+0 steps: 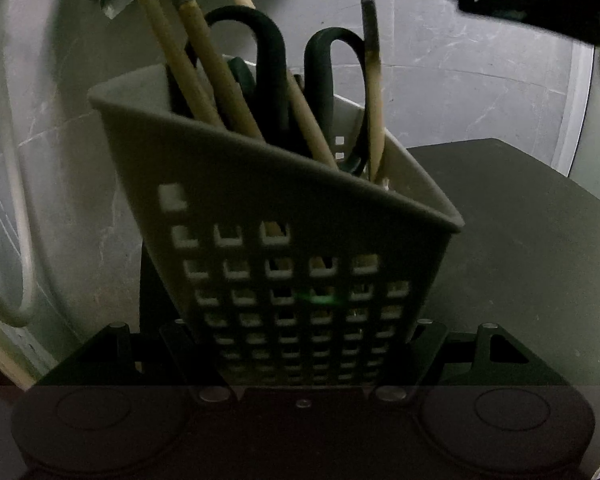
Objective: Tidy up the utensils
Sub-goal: 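Carry the chopstick over the holder and drop it in, then set the white holder down on the table with the left tool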
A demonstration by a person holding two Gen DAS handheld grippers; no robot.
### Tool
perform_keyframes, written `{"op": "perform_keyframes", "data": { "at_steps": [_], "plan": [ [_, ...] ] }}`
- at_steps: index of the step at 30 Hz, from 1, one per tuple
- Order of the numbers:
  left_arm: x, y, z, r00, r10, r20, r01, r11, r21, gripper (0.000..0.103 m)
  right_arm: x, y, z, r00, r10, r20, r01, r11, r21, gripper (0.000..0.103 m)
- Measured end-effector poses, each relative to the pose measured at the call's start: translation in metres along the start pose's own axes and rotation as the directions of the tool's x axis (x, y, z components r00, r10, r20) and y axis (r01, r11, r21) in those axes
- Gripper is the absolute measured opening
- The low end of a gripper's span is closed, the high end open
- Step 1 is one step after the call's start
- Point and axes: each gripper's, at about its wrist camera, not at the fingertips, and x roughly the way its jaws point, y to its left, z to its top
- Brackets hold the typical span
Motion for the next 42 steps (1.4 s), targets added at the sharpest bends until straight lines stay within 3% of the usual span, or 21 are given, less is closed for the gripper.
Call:
{"op": "perform_keyframes", "data": {
  "at_steps": [5, 11, 19, 30, 42],
  "plan": [
    [0.002, 0.001, -0.001, 1.000, -0.005, -0.001, 0.005, 1.000, -0.012, 0.076, -0.013, 0.007, 0.012, 1.000, -0.016, 0.026, 0.017, 0.999, -0.042, 0.065],
    [0.005, 0.003, -0.005, 1.000, -0.013, 0.002, 0.013, 1.000, -0.016, 0.076, -0.035, 0.007, 0.023, 0.993, -0.100, 0.058, 0.104, 0.992, -0.069, 0.086],
    [0.002, 0.011, -0.008, 1.000, -0.024, 0.013, 0.024, 0.999, -0.027, 0.077, -0.058, -0.001, 0.025, 0.974, -0.222, 0.046, 0.225, 0.972, -0.070, 0.095],
    [0.000, 0.015, -0.011, 1.000, -0.022, 0.015, 0.023, 0.998, -0.057, 0.081, -0.073, -0.010, 0.028, 0.950, -0.312, 0.005, 0.312, 0.949, -0.040, 0.102],
    [-0.021, 0.006, -0.019, 0.995, 0.087, 0.045, -0.081, 0.989, -0.120, 0.091, -0.098, -0.024, 0.026, 0.933, -0.358, -0.035, 0.358, 0.934, -0.017, 0.102]
  ]
}}
